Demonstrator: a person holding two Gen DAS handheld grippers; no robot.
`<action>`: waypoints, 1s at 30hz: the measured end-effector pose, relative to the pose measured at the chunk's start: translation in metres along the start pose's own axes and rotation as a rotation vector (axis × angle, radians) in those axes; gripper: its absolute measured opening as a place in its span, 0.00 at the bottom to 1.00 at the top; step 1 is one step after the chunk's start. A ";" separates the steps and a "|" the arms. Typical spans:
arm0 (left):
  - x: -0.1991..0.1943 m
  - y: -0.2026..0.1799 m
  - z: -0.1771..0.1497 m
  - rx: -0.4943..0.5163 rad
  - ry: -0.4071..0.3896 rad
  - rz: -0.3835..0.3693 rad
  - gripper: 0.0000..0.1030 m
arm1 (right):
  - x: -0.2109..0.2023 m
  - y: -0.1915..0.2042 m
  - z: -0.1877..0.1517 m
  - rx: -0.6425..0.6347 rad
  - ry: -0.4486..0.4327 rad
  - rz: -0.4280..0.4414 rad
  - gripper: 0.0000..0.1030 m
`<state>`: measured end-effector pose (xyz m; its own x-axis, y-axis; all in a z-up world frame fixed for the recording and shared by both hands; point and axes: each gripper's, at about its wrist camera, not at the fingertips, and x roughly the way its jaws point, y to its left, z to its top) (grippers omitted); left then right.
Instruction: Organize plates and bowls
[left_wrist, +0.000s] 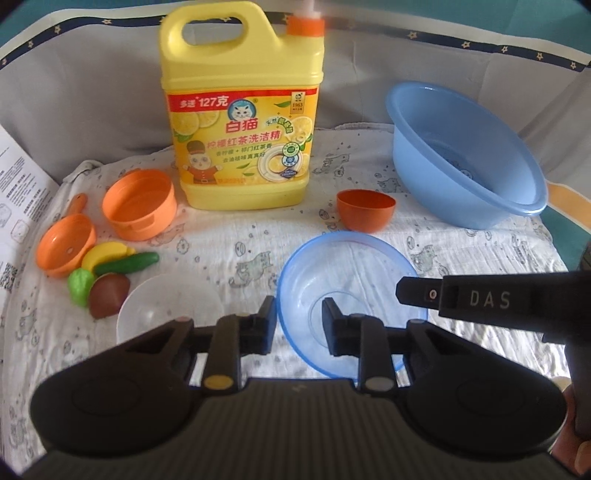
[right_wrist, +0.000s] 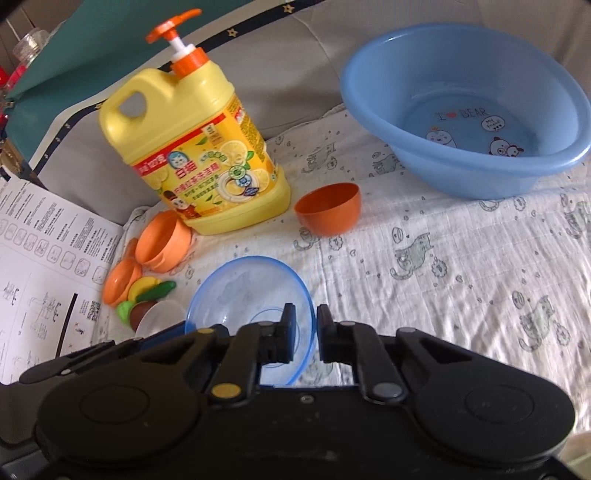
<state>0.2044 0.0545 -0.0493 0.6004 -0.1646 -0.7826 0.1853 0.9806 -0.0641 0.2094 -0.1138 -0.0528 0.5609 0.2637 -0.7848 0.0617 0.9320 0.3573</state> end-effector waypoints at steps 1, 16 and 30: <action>-0.005 0.000 -0.003 -0.005 0.000 0.001 0.25 | -0.006 0.002 -0.004 -0.007 -0.001 0.003 0.12; -0.092 0.012 -0.076 -0.067 0.009 -0.009 0.25 | -0.084 0.035 -0.082 -0.123 0.013 0.034 0.12; -0.135 0.022 -0.141 -0.082 0.039 -0.030 0.25 | -0.114 0.039 -0.145 -0.152 0.066 0.050 0.12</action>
<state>0.0177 0.1133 -0.0317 0.5646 -0.1911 -0.8029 0.1375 0.9810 -0.1368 0.0279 -0.0716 -0.0230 0.5041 0.3219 -0.8015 -0.0937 0.9429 0.3197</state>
